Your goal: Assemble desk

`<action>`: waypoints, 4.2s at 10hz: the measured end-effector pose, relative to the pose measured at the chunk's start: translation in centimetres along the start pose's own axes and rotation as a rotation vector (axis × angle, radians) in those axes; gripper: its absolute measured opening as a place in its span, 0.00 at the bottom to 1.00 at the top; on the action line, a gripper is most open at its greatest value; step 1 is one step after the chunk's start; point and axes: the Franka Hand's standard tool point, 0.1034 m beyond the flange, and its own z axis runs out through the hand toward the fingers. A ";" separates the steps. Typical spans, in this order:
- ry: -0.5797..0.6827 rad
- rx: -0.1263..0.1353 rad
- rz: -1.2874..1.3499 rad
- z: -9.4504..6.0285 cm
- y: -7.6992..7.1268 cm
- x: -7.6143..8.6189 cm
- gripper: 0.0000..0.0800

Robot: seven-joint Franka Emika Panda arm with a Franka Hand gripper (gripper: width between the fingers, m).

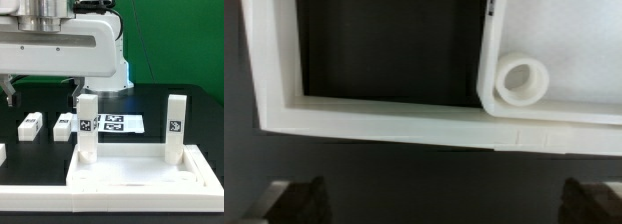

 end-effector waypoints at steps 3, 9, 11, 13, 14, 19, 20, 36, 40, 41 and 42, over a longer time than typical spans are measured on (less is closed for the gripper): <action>-0.022 0.036 0.172 1.2 2.0 -2.5 0.81; -0.050 0.089 0.370 2.2 5.1 -5.8 0.81; -0.057 0.106 0.345 2.5 6.0 -6.3 0.81; -0.176 0.173 0.330 3.4 7.6 -9.8 0.81; -0.235 0.200 0.325 3.7 7.4 -11.3 0.81; -0.560 0.288 0.318 4.3 5.8 -12.6 0.81; -0.683 0.324 0.308 4.3 5.5 -13.6 0.81; -0.938 0.345 0.316 9.6 2.5 -20.0 0.81; -0.935 0.343 0.316 9.5 2.6 -19.8 0.81; -0.936 0.344 0.316 9.5 2.7 -19.8 0.81; -0.934 0.345 0.317 9.3 2.6 -19.9 0.81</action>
Offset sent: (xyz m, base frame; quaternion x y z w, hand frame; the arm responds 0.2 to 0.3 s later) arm -0.0744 -0.0486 -0.0176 0.0640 -0.0194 0.1962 0.9783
